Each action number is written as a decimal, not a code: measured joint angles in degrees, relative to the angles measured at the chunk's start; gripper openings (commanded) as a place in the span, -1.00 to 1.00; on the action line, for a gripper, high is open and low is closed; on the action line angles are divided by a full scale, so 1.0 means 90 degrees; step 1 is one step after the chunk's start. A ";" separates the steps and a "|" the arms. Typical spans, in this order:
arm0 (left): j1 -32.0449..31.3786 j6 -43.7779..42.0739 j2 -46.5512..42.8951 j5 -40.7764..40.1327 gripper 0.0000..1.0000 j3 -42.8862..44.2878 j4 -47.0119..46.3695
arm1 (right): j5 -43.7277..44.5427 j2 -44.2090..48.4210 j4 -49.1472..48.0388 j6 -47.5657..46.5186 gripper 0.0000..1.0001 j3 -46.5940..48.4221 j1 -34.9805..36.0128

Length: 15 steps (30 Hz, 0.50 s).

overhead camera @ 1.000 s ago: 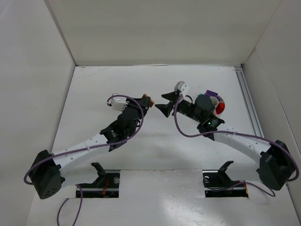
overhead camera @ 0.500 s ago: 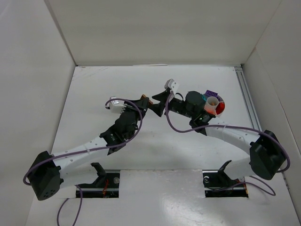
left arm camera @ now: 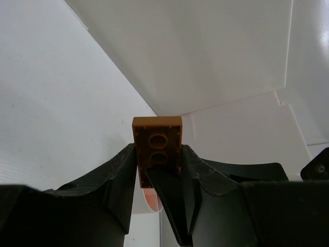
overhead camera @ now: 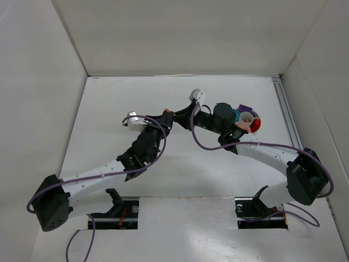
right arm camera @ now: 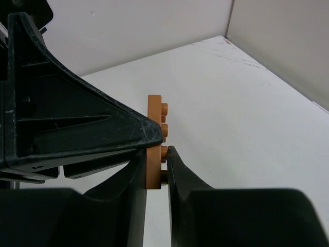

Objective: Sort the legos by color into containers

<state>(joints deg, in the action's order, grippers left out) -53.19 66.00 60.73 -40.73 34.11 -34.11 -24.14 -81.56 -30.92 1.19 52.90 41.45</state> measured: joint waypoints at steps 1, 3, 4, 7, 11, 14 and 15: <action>-0.0005 -0.0039 -0.0007 0.0005 -0.55 0.0000 -0.0019 | 0.0015 0.0000 -0.0002 0.0022 -0.68 0.0000 -0.0024; -0.0007 -0.0087 -0.0005 0.0012 -0.42 -0.0002 -0.0046 | 0.0027 0.0000 -0.0002 0.0029 -0.80 0.0007 -0.0027; -0.0007 -0.0119 -0.0007 0.0012 -0.38 -0.0002 -0.0066 | 0.0024 -0.0002 -0.0005 0.0032 -0.85 0.0012 -0.0027; -0.0007 -0.0194 -0.0005 0.0032 -0.24 -0.0002 -0.0117 | 0.0017 -0.0002 -0.0002 0.0024 -0.97 0.0024 -0.0027; -0.0010 -0.0333 -0.0005 0.0141 0.45 -0.0002 -0.0180 | -0.0073 -0.0002 0.0049 0.0007 -1.00 0.0029 -0.0056; -0.0012 -0.0430 -0.0066 0.0214 0.62 -0.0027 -0.0199 | -0.0233 0.0017 0.0255 -0.0126 -1.00 0.0032 -0.0136; -0.0012 -0.0474 -0.0131 0.0221 0.67 -0.0051 -0.0163 | -0.0279 0.0046 0.0420 -0.0228 -1.00 0.0034 -0.0194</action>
<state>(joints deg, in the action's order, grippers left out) -53.30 61.73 59.55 -38.74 33.65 -35.57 -26.65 -81.14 -27.14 -0.86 53.21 39.70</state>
